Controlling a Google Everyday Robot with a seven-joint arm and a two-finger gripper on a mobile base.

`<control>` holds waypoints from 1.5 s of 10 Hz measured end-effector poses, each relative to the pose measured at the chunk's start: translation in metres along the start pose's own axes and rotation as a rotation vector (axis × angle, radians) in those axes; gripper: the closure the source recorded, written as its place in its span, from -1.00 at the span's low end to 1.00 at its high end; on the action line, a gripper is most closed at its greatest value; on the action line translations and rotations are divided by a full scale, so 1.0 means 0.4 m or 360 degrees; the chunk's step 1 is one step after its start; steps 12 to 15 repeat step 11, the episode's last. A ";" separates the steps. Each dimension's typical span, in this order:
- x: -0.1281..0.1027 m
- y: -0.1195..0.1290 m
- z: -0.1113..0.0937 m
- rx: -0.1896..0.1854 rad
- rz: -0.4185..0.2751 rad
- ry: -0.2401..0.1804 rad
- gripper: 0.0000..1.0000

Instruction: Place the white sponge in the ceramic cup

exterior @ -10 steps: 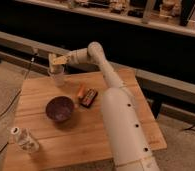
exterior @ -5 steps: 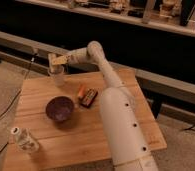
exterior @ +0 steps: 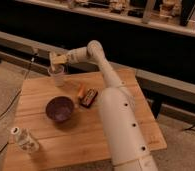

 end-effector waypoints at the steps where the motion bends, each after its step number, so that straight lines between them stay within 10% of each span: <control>1: 0.000 0.001 0.001 -0.0002 0.0002 -0.0002 -0.60; 15: -0.009 0.002 -0.010 -0.0007 0.0064 -0.0017 -0.60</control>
